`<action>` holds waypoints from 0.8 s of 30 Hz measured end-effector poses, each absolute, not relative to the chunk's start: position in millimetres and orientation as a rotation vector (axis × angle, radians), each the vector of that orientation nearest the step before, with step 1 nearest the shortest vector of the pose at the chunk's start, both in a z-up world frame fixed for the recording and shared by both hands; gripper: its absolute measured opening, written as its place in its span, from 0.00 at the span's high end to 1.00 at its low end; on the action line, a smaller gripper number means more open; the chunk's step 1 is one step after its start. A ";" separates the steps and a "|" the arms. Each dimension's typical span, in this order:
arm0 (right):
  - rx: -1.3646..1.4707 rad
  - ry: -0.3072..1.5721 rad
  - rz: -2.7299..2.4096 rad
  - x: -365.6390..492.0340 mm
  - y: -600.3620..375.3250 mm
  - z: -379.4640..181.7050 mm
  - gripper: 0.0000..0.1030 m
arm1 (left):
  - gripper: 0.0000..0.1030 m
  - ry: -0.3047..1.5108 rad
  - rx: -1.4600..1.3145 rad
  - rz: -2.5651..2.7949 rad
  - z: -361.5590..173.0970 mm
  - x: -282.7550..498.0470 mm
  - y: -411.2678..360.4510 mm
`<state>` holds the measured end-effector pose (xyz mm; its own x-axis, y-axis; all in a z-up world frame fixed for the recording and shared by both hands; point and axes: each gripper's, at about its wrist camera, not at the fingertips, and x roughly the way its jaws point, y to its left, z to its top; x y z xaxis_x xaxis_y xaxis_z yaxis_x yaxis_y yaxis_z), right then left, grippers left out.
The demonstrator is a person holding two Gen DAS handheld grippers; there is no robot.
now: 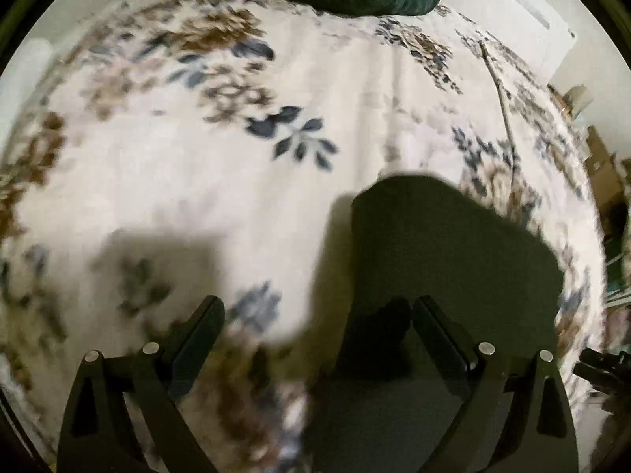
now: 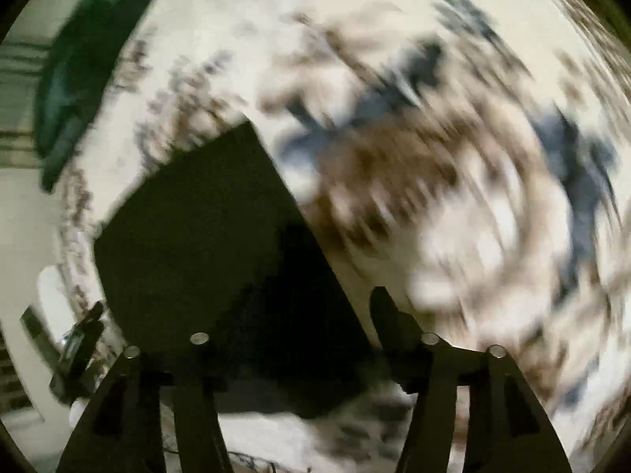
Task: Fold small clothes
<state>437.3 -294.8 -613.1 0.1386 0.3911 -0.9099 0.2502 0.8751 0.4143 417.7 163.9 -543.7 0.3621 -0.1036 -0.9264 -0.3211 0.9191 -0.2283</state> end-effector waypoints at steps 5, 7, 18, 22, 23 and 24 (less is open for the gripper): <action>0.630 1.426 0.234 505.1 -281.1 -641.5 0.25 | 0.09 1.201 -0.538 0.028 -565.8 457.0 165.5; 0.680 1.451 0.254 527.2 -272.9 -663.4 0.25 | 0.26 1.194 -0.569 -0.014 -570.3 466.5 161.9; 0.643 1.408 0.139 564.8 -263.5 -659.3 0.95 | 0.67 1.206 -0.579 -0.084 -574.1 486.0 162.1; 0.573 1.493 0.135 540.0 -273.6 -647.6 0.63 | 0.48 1.208 -0.596 -0.088 -556.1 464.7 170.6; 0.585 1.502 0.133 525.8 -281.2 -643.0 0.53 | 0.45 1.203 -0.610 -0.091 -551.5 455.1 173.3; 0.601 1.512 0.136 506.1 -291.4 -637.6 0.51 | 0.42 1.197 -0.623 -0.088 -546.3 442.5 176.1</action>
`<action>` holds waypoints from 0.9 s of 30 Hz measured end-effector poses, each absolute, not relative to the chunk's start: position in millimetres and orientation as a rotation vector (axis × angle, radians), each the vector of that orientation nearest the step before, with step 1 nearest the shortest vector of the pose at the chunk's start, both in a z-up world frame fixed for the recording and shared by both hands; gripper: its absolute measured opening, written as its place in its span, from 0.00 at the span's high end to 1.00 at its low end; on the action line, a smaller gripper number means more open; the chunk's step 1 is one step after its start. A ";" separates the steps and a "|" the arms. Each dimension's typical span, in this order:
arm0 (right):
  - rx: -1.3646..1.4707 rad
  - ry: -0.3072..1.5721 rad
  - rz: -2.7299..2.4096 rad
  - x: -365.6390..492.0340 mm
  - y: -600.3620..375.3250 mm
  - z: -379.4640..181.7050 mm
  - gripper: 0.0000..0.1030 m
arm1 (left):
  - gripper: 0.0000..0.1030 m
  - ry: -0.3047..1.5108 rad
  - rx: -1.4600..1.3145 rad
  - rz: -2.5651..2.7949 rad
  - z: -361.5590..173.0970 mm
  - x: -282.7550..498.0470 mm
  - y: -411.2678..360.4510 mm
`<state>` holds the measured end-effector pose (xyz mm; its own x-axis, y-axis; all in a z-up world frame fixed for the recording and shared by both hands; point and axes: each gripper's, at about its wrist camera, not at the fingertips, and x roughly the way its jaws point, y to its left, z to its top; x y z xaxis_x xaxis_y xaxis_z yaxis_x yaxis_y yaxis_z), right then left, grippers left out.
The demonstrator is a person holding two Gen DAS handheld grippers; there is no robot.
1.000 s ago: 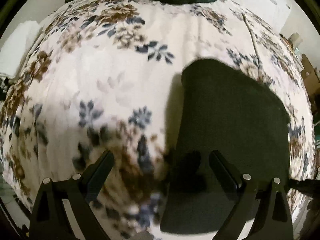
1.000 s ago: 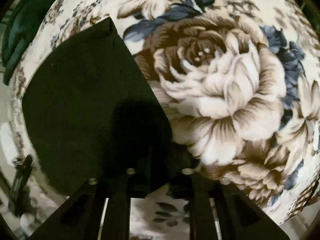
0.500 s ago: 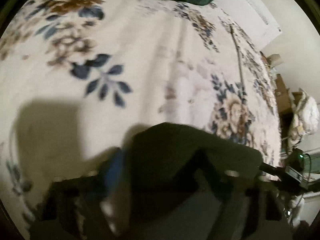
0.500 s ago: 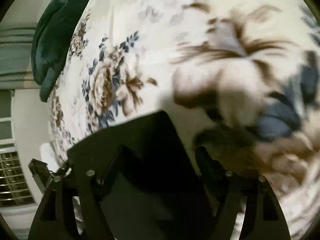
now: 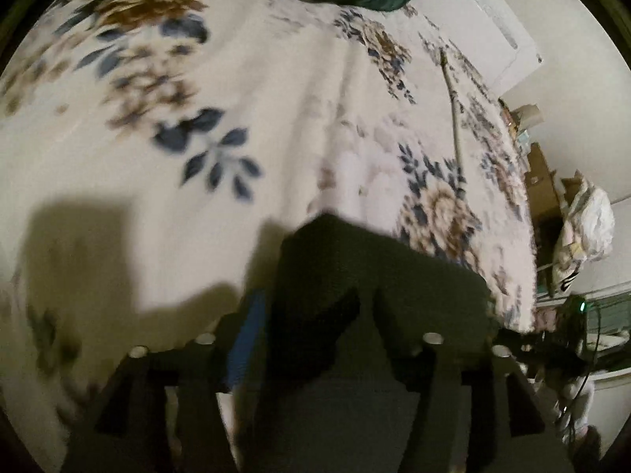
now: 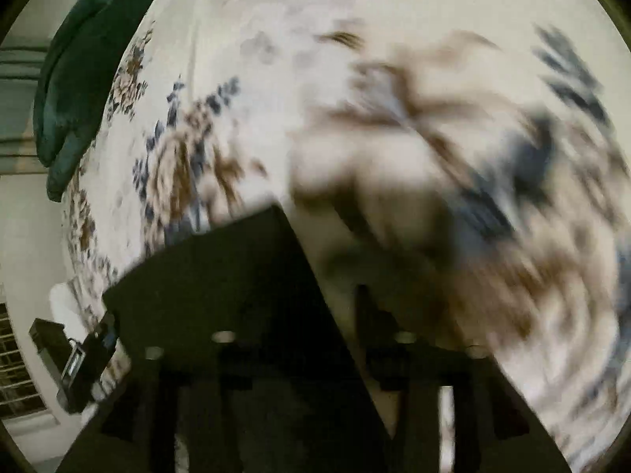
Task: Fold small clothes
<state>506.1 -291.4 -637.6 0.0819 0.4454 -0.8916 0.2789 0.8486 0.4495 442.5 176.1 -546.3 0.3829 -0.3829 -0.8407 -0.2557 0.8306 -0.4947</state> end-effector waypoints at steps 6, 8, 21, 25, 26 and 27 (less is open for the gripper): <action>0.795 1.590 0.124 404.3 -316.9 -644.4 0.50 | 0.41 1.217 -0.612 0.001 -537.6 370.1 177.3; 0.884 1.613 0.123 389.4 -309.4 -660.6 0.50 | 0.41 1.231 -0.626 0.027 -542.0 356.4 175.4; 0.708 1.560 -0.085 349.0 -293.7 -648.0 0.96 | 0.41 1.278 -0.623 -0.025 -552.9 346.1 141.9; 0.614 1.608 0.003 361.0 -293.6 -655.0 0.66 | 0.41 1.265 -0.617 -0.047 -556.4 353.6 146.6; 0.638 1.574 0.014 363.0 -302.3 -650.4 0.45 | 0.41 1.261 -0.620 -0.055 -558.2 354.9 148.3; 0.669 1.548 0.029 364.1 -310.1 -647.7 0.39 | 0.40 1.254 -0.627 -0.071 -560.6 357.2 149.9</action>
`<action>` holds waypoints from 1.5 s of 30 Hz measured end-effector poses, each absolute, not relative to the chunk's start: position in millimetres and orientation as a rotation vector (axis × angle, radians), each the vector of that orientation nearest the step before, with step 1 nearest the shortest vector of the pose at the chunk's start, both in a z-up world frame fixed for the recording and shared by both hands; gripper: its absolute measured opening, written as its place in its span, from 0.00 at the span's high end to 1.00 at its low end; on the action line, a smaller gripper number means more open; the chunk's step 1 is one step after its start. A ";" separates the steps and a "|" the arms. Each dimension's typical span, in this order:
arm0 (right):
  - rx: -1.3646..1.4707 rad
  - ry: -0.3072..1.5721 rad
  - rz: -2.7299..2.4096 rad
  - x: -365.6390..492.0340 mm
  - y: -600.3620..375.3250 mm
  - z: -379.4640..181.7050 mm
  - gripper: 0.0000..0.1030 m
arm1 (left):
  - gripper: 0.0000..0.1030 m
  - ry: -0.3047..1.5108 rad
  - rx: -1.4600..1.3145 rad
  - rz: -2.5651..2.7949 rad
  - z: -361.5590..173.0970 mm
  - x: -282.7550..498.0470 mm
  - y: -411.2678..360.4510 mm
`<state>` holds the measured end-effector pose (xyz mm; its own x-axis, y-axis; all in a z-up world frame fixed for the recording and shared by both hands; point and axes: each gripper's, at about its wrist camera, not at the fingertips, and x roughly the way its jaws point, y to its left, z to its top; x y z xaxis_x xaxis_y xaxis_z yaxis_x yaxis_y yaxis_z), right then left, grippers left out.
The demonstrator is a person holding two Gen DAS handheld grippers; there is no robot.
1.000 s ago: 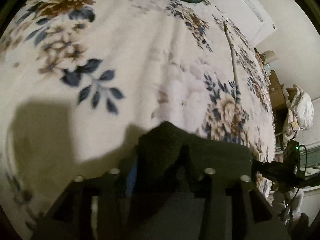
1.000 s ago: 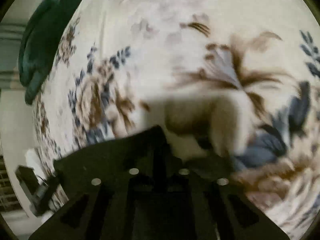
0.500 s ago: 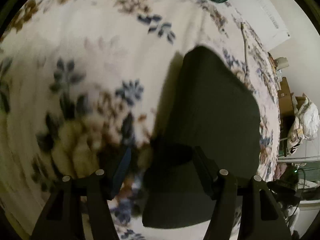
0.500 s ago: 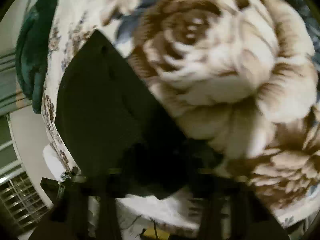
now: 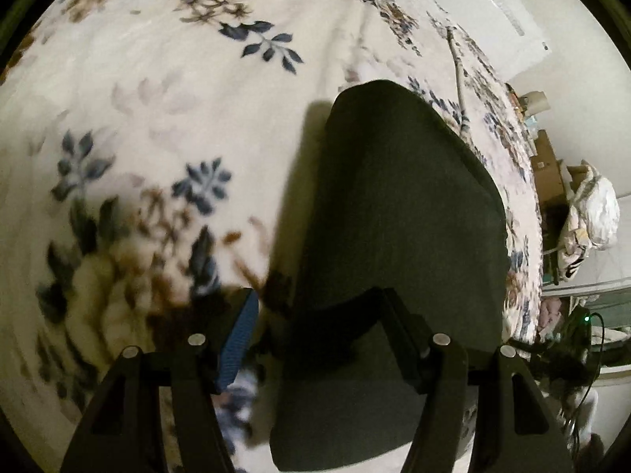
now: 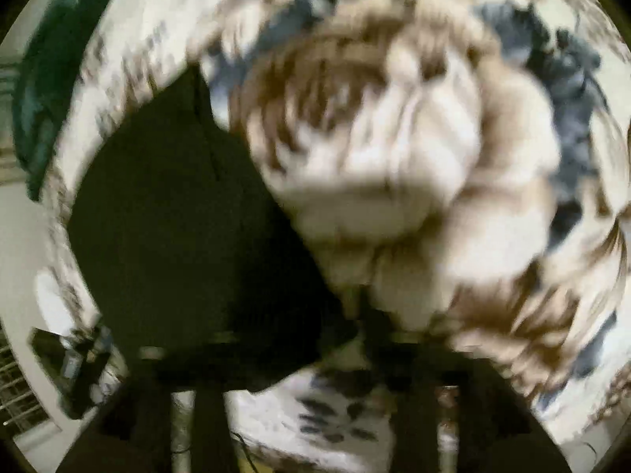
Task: Fold small clothes
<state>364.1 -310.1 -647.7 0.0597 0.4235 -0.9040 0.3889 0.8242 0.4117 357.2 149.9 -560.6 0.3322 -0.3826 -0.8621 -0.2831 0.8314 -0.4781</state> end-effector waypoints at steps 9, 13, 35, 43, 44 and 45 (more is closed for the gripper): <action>0.885 1.535 0.464 406.0 -295.0 -709.5 0.21 | 0.24 1.220 -0.792 -0.250 -596.3 386.5 153.1; 1.016 1.504 0.642 409.2 -278.9 -712.7 0.19 | 0.23 1.193 -0.834 -0.305 -602.5 401.1 148.5; 0.884 1.382 0.547 466.5 -233.6 -617.4 0.84 | 0.76 1.105 -0.730 -0.389 -503.5 522.3 117.7; 0.874 1.260 0.467 605.8 -267.1 -574.1 0.84 | 0.76 1.058 -0.676 -0.442 -503.6 665.4 95.0; 0.869 1.257 0.448 621.8 -270.1 -575.5 0.84 | 0.76 1.067 -0.667 -0.448 -511.7 686.5 90.7; 0.864 1.258 0.438 637.9 -272.3 -579.4 0.84 | 0.75 1.076 -0.649 -0.447 -519.5 702.1 86.7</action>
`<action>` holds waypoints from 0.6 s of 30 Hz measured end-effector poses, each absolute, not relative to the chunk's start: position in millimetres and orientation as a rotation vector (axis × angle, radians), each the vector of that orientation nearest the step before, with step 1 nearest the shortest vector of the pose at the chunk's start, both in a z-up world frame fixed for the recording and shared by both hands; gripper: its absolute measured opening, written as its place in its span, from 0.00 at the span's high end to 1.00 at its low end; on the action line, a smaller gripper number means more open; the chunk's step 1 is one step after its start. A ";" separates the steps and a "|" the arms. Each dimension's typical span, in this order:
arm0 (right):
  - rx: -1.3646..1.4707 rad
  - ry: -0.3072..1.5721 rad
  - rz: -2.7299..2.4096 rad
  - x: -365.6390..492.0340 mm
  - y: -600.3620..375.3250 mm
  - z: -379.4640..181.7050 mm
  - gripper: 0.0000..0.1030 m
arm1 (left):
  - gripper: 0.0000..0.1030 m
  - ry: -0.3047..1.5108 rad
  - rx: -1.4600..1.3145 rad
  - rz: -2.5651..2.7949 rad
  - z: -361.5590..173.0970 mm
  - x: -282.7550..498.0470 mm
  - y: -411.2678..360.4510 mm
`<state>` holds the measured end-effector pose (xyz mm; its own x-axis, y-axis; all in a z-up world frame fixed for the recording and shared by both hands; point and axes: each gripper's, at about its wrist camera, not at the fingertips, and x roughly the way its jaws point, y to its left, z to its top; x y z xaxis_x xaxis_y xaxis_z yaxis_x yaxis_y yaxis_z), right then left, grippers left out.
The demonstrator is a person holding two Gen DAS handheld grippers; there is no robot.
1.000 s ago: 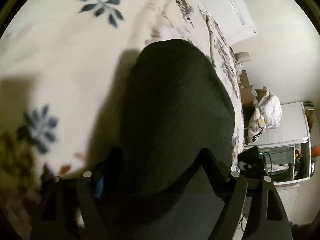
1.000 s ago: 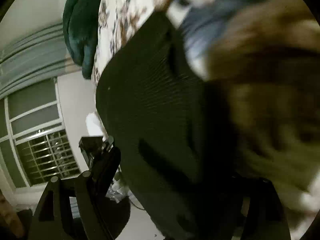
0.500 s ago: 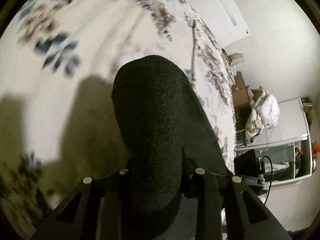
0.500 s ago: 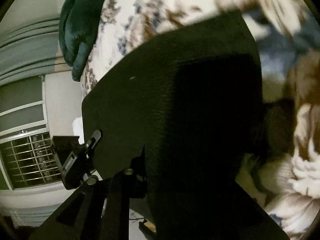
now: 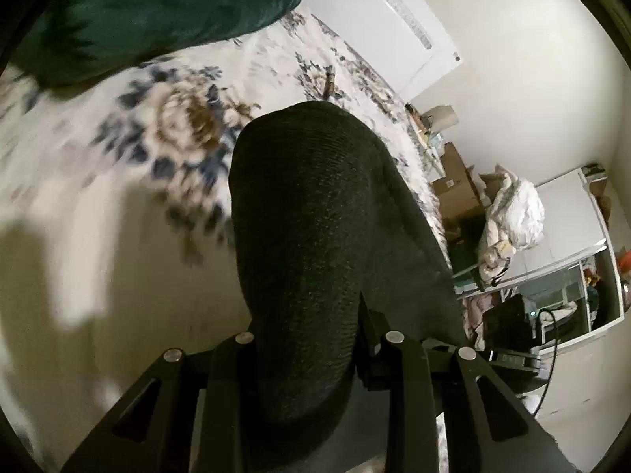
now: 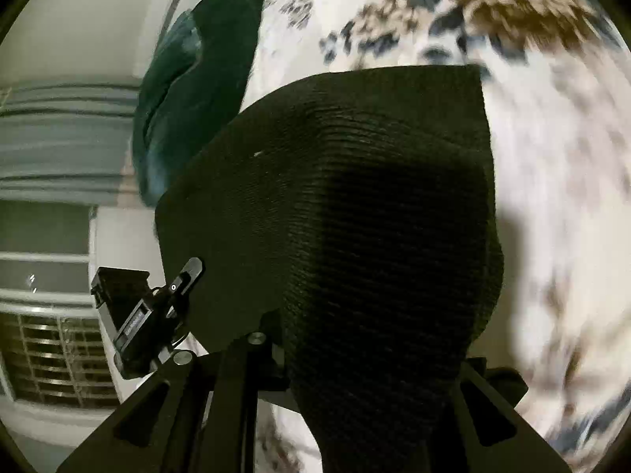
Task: Fold small clothes
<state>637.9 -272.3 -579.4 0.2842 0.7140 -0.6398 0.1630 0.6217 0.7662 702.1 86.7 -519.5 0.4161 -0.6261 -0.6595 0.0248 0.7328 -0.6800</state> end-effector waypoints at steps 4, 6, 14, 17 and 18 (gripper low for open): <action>0.860 1.295 0.378 680.6 -285.0 -607.2 0.84 | 0.75 1.160 -0.596 -0.412 -558.1 743.0 74.2; 0.848 1.320 0.355 689.9 -292.2 -623.1 0.84 | 0.70 1.207 -0.555 -0.372 -577.8 754.0 70.9; 0.635 1.362 0.197 659.9 -324.8 -618.3 0.45 | 0.56 1.216 -0.408 -0.277 -555.7 740.5 71.3; 0.515 1.349 0.053 632.5 -337.5 -604.3 0.24 | 0.53 1.167 -0.275 -0.149 -530.2 716.6 64.3; 0.446 1.336 -0.008 622.4 -336.4 -595.4 0.21 | 0.49 1.149 -0.246 -0.124 -524.5 711.3 61.7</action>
